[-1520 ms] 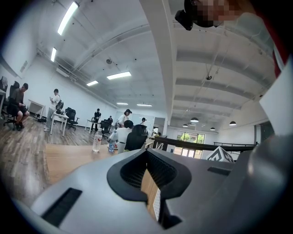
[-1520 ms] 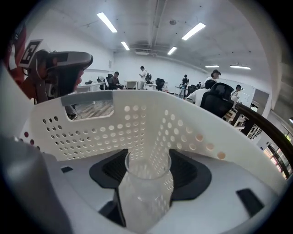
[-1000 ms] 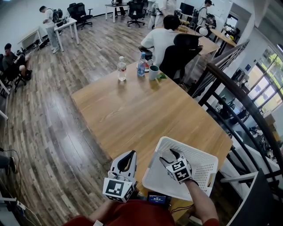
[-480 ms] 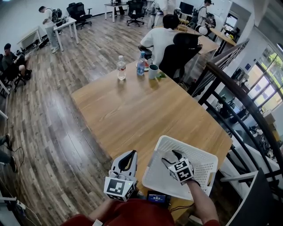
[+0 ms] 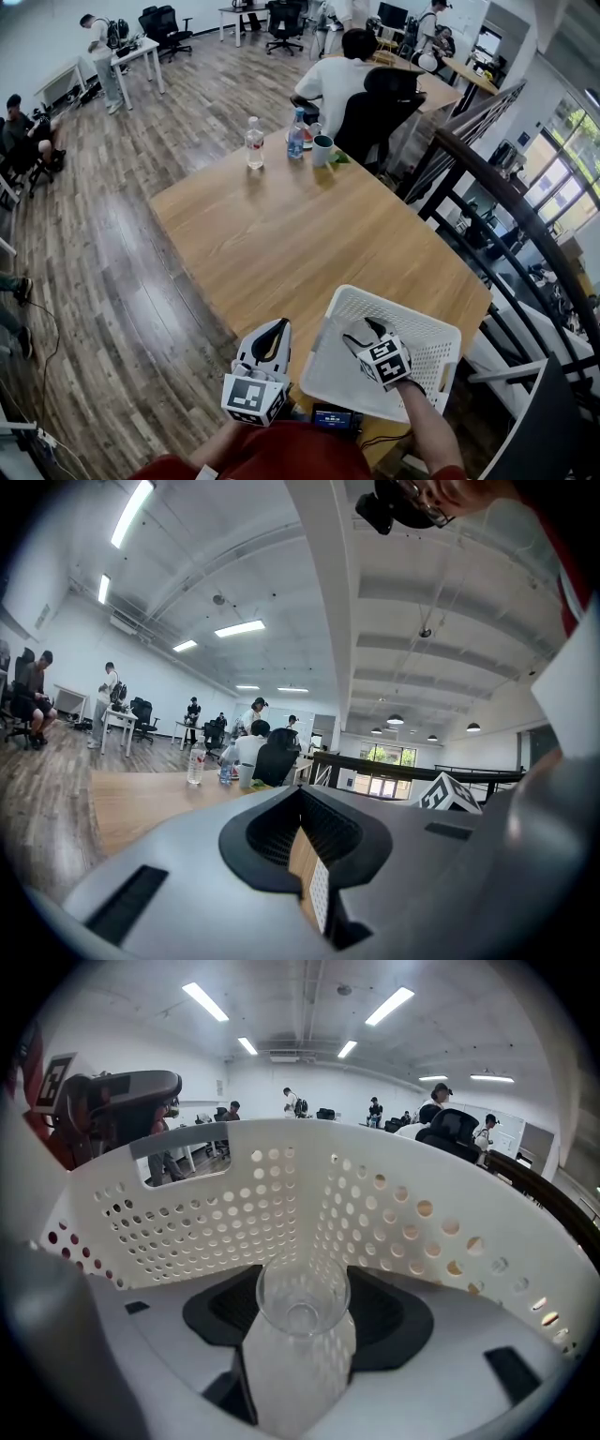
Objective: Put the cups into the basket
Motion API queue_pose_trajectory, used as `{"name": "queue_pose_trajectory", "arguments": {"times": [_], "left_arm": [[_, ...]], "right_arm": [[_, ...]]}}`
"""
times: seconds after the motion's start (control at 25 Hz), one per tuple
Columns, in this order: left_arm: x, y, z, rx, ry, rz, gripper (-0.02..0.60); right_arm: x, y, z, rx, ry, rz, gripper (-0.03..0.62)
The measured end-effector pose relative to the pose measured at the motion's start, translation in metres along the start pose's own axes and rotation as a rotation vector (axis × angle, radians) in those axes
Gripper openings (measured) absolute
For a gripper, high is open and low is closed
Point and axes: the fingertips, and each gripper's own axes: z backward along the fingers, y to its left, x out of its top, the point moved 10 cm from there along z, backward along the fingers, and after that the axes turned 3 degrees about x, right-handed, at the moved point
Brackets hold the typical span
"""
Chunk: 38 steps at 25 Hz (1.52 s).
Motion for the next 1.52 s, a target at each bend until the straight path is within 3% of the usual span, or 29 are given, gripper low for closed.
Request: {"name": "queue_pose_trajectory", "arguments": {"times": [0.8,1.08,1.52], "left_arm": [[0.000,-0.006,-0.001,-0.015,0.012,-0.050,0.007],[-0.004,-0.006,-0.002,-0.011,0.024,-0.033,0.008],[-0.005,-0.006,-0.003,-0.009,0.028,-0.036,0.008]], "right_arm": [[-0.003,0.000,-0.004,0.006,-0.025,0.007,0.287],[0.000,-0.008,0.005,0.033,-0.057,-0.057,0.313],[0.004,-0.017,0.028,-0.005,-0.116,-0.087,0.318]]}}
